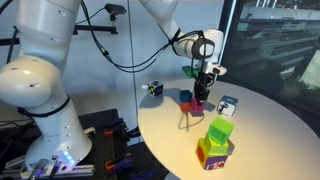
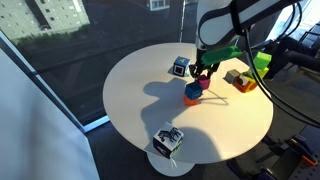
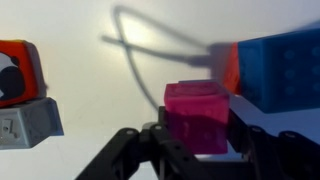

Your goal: Put the pink block on the table

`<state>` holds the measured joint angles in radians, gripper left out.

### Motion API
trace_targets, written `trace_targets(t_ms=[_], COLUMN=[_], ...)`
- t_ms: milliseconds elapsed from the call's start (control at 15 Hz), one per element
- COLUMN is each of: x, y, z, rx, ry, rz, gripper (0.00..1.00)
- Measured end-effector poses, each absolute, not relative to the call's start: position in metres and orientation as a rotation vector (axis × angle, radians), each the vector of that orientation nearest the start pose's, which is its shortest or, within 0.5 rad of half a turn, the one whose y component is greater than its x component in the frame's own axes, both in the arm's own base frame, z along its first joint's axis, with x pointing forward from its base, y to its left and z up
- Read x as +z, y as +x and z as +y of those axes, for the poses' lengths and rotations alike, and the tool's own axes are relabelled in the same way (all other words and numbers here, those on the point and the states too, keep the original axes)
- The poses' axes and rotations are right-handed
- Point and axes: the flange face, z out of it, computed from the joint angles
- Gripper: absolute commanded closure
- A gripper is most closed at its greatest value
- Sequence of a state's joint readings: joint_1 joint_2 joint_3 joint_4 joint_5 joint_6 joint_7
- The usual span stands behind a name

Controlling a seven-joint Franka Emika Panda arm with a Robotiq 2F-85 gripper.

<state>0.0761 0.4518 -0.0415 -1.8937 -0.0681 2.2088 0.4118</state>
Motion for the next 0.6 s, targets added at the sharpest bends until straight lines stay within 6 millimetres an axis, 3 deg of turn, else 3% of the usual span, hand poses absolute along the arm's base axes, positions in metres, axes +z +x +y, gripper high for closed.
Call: trace_targets(t_ms=[133,600], x=[0.254,0.2577], y=[0.6168,0.6159], z=[0.0203,0.0291], rx=[0.19,0.195], ry=[-3.191,-3.196], rz=[0.531,0.509], gripper=[0.0,0.0])
